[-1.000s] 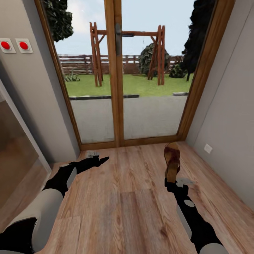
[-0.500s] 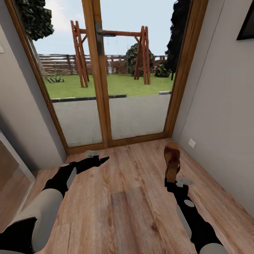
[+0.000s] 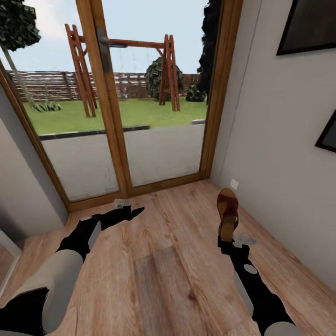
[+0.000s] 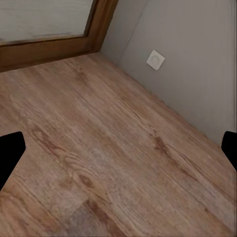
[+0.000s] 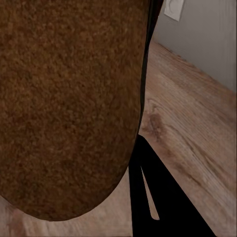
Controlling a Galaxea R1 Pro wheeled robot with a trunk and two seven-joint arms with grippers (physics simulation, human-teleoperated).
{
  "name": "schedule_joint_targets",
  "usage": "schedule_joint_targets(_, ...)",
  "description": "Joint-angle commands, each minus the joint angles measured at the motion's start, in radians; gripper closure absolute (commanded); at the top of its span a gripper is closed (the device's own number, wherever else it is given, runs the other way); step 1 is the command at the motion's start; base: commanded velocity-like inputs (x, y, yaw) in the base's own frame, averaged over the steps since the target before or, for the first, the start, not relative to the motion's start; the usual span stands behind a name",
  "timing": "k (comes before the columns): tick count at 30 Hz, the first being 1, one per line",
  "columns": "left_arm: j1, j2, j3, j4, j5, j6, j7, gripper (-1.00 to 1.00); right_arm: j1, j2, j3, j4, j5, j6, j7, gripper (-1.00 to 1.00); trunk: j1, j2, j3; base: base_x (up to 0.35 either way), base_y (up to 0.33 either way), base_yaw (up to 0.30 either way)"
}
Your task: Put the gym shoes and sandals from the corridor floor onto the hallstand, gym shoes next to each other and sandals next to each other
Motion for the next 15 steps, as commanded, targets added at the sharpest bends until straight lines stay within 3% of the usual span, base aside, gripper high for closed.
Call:
schedule_joint_targets(1, 0.0, -0.001, 0.007, -0.002, -0.007, 0.008, -0.008, -1.0, -0.001, 0.0, 0.002, -0.001, -0.012, 0.001, -0.004, 1.0, 0.0, 0.0, -0.001, 0.0, 0.0, -0.252)
schedule_joint_targets(15, 0.0, -0.001, 0.007, -0.002, -0.006, 0.008, -0.008, -1.0, -0.001, 0.001, 0.002, -0.001, -0.012, 0.001, -0.004, 1.0, 0.0, 0.0, -0.001, 0.0, 0.0, -0.252)
